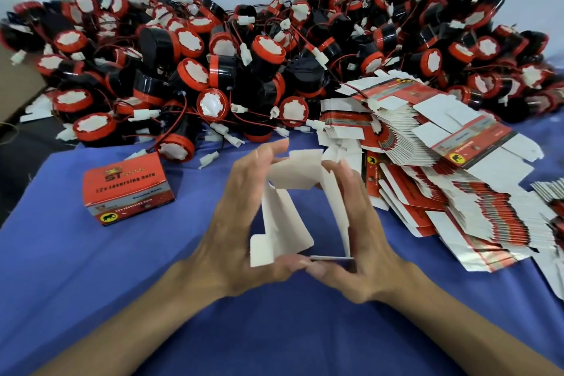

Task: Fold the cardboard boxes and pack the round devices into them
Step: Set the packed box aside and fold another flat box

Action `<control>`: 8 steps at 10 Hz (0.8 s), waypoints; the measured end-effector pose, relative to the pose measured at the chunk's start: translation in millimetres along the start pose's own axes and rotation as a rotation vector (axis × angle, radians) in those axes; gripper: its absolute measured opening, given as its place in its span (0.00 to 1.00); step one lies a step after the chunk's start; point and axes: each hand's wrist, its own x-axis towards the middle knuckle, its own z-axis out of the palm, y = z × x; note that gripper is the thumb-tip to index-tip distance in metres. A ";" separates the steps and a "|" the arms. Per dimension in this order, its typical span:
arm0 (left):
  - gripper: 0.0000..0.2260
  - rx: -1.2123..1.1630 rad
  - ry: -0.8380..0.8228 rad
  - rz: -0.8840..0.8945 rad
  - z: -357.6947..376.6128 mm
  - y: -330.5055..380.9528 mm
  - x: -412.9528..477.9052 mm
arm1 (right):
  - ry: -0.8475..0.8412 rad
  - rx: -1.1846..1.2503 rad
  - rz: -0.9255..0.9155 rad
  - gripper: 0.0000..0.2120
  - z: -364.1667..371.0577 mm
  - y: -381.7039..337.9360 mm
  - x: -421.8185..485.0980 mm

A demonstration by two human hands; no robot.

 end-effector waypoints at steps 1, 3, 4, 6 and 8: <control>0.18 0.074 -0.058 0.047 -2.7 13.2 6.2 | 0.009 0.001 -0.007 0.38 0.2 1.0 0.5; 0.17 -0.130 -0.011 -0.240 11.7 27.0 14.3 | 0.194 -0.010 0.150 0.50 6.0 -13.6 2.3; 0.32 -0.235 0.063 -0.336 11.8 27.2 7.1 | 0.387 -0.181 0.209 0.48 9.2 -14.9 3.7; 0.48 -0.321 0.118 -0.234 17.7 9.8 -9.1 | 0.319 -0.121 0.099 0.29 17.5 -17.5 4.9; 0.24 -0.335 0.124 -0.167 6.9 11.9 -2.0 | 0.260 0.258 0.199 0.24 10.9 -20.7 7.4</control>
